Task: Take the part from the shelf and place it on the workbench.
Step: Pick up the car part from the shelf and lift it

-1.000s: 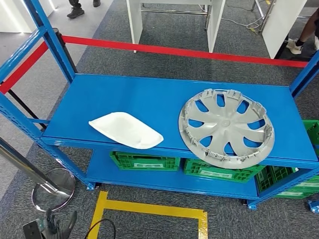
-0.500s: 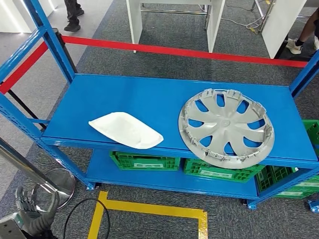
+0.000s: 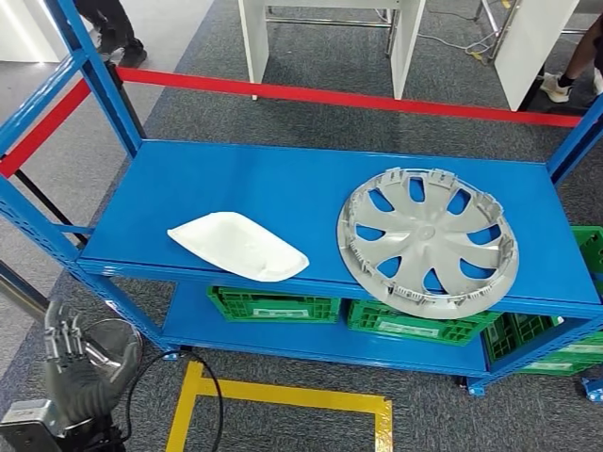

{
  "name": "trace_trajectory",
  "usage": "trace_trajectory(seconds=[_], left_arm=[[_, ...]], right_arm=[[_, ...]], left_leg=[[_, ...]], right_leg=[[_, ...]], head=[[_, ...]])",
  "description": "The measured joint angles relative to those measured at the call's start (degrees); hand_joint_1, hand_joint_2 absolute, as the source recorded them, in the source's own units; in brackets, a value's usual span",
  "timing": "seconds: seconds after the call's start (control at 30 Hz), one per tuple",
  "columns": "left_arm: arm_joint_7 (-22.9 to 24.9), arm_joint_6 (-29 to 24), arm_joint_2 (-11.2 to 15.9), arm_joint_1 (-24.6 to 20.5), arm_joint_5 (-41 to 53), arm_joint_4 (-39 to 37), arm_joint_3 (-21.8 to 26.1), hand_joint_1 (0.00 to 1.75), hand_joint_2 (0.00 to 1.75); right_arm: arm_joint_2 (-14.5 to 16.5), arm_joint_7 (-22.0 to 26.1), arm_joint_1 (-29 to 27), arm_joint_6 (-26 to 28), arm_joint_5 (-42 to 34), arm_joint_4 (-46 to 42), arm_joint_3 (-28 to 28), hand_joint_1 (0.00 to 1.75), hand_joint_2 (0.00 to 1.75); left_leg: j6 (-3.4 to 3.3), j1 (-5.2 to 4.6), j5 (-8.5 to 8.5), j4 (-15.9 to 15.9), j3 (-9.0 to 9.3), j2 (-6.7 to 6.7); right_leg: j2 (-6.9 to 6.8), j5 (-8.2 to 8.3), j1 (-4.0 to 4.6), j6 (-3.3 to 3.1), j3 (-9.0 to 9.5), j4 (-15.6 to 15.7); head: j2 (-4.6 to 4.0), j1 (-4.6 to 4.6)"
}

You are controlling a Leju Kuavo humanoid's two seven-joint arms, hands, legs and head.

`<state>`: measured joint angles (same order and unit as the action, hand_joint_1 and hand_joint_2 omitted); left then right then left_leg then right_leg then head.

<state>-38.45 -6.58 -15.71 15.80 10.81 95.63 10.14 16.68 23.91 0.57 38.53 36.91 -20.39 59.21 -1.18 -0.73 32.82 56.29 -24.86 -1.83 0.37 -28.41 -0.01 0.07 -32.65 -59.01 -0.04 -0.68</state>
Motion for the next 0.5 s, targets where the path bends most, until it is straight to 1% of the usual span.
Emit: trace_trajectory(seconds=[0.13,0.23,0.33,0.5], left_arm=[[0.4,-1.4,2.3,-0.3,5.9,0.0,-5.3,0.00,1.75],[1.2,-2.5,4.3,-1.4,10.1,-0.4,-9.2,0.00,1.75],[2.7,-3.4,6.4,-3.2,14.3,-1.4,-13.2,0.00,1.75],[5.8,-5.0,8.9,-7.2,21.3,-4.5,-18.8,0.00,1.75]], right_arm=[[0.0,0.4,0.2,0.2,1.3,0.3,0.5,0.00,1.75],[0.0,0.5,0.4,0.4,2.3,0.6,0.6,0.00,1.75],[-0.1,0.5,0.5,0.4,3.4,1.0,0.7,0.00,1.75],[-0.3,0.3,0.6,0.3,5.5,1.5,0.7,0.00,1.75]], left_leg=[[0.00,0.00,0.00,0.0,0.01,0.00],[0.00,0.00,0.00,0.0,0.01,0.00],[0.00,0.00,0.00,0.0,0.01,0.00],[0.01,0.00,-0.01,0.0,0.01,0.01]], right_leg=[[0.01,0.00,0.01,0.00,-0.03,0.0],[0.01,0.00,0.02,0.00,-0.04,0.0],[0.02,0.00,0.02,0.00,-0.03,0.0],[0.03,0.00,0.02,0.00,-0.02,0.0]], head=[[0.00,0.00],[0.00,-0.01],[0.00,-0.01],[0.00,-0.01]])
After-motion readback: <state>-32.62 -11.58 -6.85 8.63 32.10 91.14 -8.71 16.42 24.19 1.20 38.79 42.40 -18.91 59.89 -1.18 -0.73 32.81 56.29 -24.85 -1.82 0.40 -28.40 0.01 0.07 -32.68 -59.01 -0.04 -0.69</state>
